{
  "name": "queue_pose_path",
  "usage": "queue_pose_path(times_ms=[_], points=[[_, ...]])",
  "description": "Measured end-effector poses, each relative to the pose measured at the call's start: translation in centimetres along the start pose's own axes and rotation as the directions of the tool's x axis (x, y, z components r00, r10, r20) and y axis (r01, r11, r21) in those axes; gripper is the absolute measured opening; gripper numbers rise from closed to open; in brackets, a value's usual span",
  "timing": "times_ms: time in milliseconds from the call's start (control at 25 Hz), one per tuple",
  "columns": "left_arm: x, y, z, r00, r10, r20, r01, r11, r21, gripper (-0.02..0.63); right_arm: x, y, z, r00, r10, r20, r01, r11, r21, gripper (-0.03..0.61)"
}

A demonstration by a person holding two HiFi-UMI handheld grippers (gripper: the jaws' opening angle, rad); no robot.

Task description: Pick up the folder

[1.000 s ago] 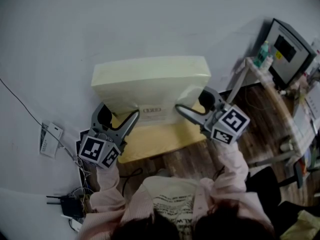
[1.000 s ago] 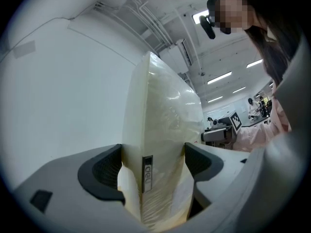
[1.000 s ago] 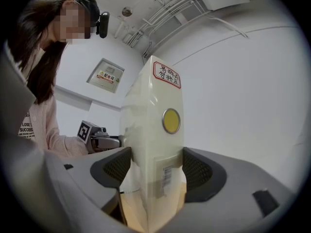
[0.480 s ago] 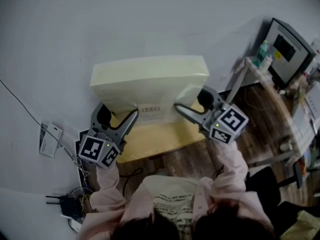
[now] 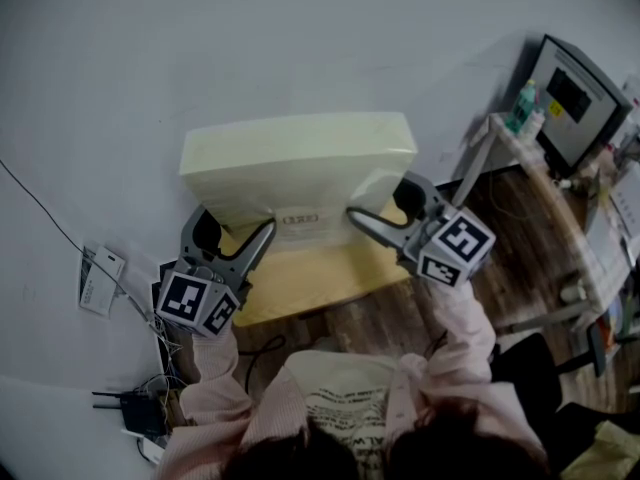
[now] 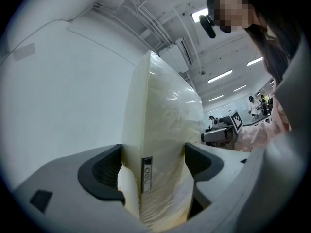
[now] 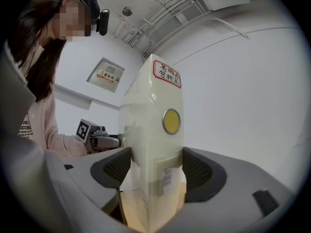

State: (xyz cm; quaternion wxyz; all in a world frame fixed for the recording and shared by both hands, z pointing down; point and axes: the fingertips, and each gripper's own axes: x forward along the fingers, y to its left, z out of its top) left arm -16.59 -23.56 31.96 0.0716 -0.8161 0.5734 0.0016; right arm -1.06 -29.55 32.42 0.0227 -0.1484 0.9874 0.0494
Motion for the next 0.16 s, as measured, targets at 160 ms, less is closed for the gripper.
queue_pose_path(times_ms=[160], points=[[-0.11, 0.11, -0.01, 1.0, 0.003, -0.001, -0.003, 1.0, 0.002, 0.413, 0.1, 0.06, -0.12, 1.0, -0.001, -0.005, 0.001, 1.0, 0.003, 0.325]])
